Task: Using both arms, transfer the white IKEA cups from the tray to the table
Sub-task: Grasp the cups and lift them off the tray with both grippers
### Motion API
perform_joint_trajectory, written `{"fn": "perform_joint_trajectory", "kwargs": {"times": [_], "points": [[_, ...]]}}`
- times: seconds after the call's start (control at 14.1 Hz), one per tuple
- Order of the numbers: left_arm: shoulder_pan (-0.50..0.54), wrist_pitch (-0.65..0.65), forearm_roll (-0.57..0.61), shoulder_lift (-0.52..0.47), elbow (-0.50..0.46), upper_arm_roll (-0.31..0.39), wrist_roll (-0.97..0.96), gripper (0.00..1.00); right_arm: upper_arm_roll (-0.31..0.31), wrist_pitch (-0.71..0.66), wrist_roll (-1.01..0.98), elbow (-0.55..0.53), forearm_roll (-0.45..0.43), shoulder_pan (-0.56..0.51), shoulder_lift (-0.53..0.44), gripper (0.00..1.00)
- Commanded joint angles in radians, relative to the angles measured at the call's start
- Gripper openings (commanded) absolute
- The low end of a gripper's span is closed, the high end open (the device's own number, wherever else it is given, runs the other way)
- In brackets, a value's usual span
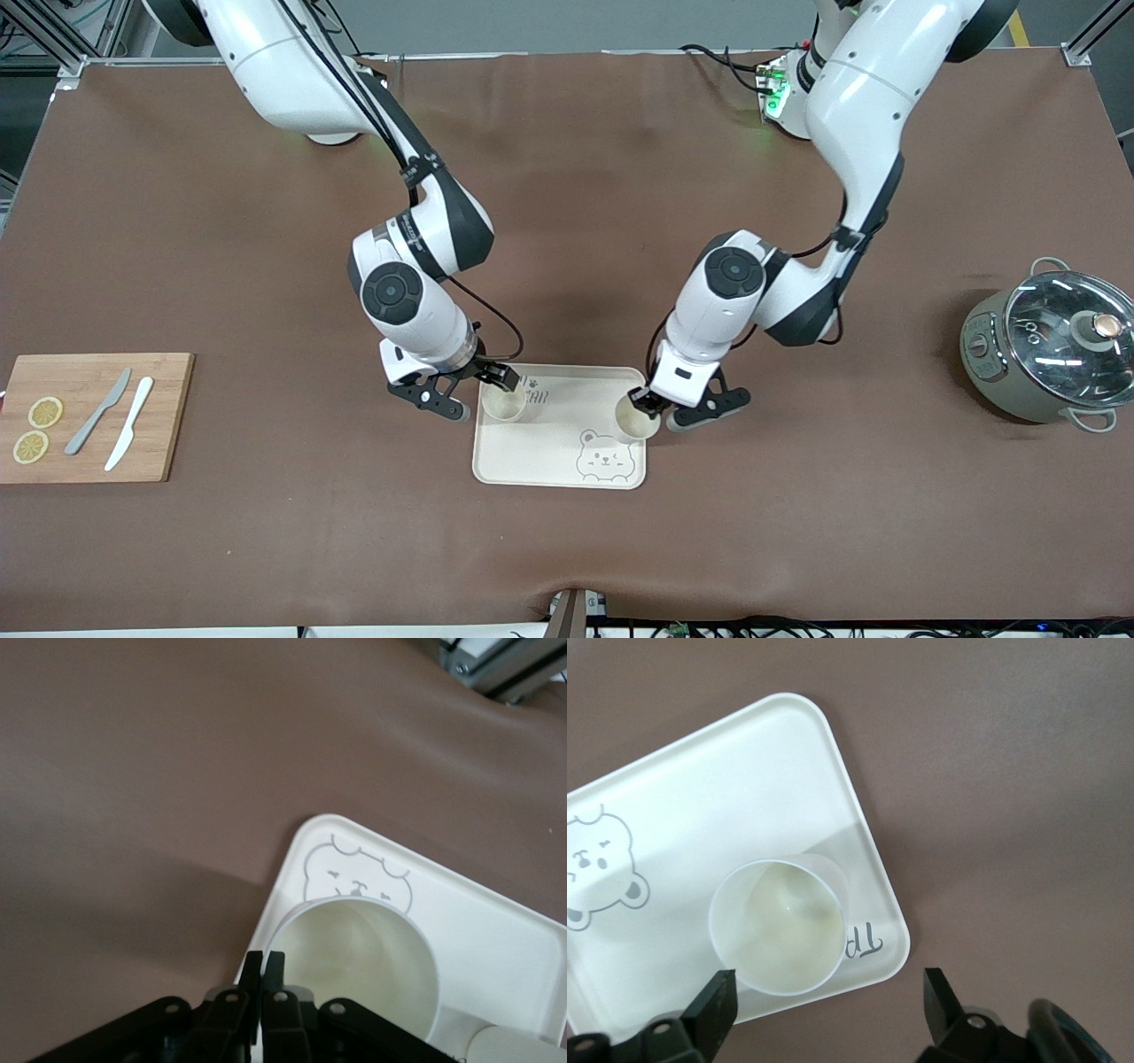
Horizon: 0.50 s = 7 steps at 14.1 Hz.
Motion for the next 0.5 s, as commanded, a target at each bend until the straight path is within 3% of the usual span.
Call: {"fn": "perform_joint_trajectory", "kwargs": {"times": [0.0,0.07,0.28,0.36,0.43], "points": [[0.014,-0.133,0.016,-0.059,0.014,0.003,0.044,0.0,-0.007,0.04,0.045,0.035,-0.008,0.017,0.047,0.74],[0.032,-0.185,0.018,-0.069,0.031,0.003,0.073,0.0,-0.007,0.061,0.059,0.033,-0.009,0.02,0.059,0.7],[0.149,-0.286,0.0,-0.131,0.021,-0.02,0.159,0.0,-0.007,0.066,0.062,0.035,-0.009,0.022,0.073,0.08],[0.179,-0.327,-0.002,-0.142,0.019,-0.022,0.195,0.0,-0.007,0.066,0.061,0.035,-0.009,0.022,0.073,0.0],[0.219,-0.36,-0.002,-0.15,0.008,-0.023,0.219,0.0,-0.007,0.063,0.061,0.035,-0.008,0.022,0.073,0.0]]}}
